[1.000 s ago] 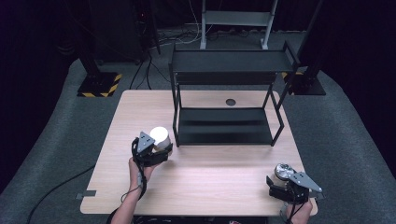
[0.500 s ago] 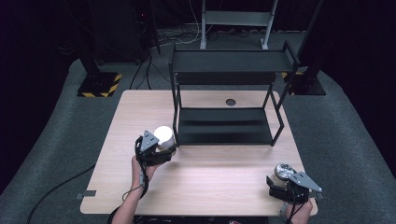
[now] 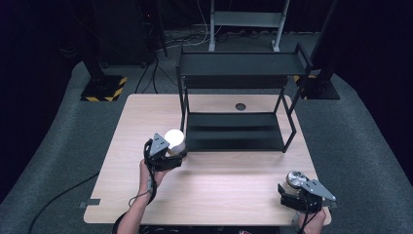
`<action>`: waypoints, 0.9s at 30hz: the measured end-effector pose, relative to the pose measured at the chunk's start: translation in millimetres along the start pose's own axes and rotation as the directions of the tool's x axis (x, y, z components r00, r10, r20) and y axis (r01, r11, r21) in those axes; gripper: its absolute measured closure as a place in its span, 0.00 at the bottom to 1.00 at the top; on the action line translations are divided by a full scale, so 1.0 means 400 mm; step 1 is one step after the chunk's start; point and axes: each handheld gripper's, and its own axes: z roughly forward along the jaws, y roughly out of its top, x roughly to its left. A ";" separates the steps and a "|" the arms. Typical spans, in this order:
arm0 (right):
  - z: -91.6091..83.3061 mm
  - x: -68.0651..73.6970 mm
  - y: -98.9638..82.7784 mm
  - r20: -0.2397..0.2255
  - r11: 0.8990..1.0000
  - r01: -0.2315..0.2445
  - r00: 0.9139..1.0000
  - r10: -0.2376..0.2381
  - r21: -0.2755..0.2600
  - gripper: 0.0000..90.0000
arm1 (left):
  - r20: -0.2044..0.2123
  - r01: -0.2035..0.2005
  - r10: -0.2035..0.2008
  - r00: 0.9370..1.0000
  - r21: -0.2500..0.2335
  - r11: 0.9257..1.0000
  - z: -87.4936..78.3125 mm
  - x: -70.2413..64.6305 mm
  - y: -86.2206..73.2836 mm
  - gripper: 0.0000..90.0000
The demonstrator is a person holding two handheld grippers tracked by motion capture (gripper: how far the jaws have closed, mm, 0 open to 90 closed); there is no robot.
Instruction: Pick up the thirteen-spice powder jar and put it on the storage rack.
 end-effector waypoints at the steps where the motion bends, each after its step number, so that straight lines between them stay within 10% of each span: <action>1: 0.000 0.000 0.000 0.001 1.000 -0.001 1.000 0.001 0.000 0.01 | 0.001 -0.003 0.003 1.000 0.000 1.000 -0.001 -0.002 0.000 0.34; 27: -0.004 0.001 -0.009 0.006 1.000 -0.005 1.000 0.005 -0.020 0.01 | 0.063 -0.037 0.036 0.997 0.016 0.999 0.016 -0.017 0.064 0.34</action>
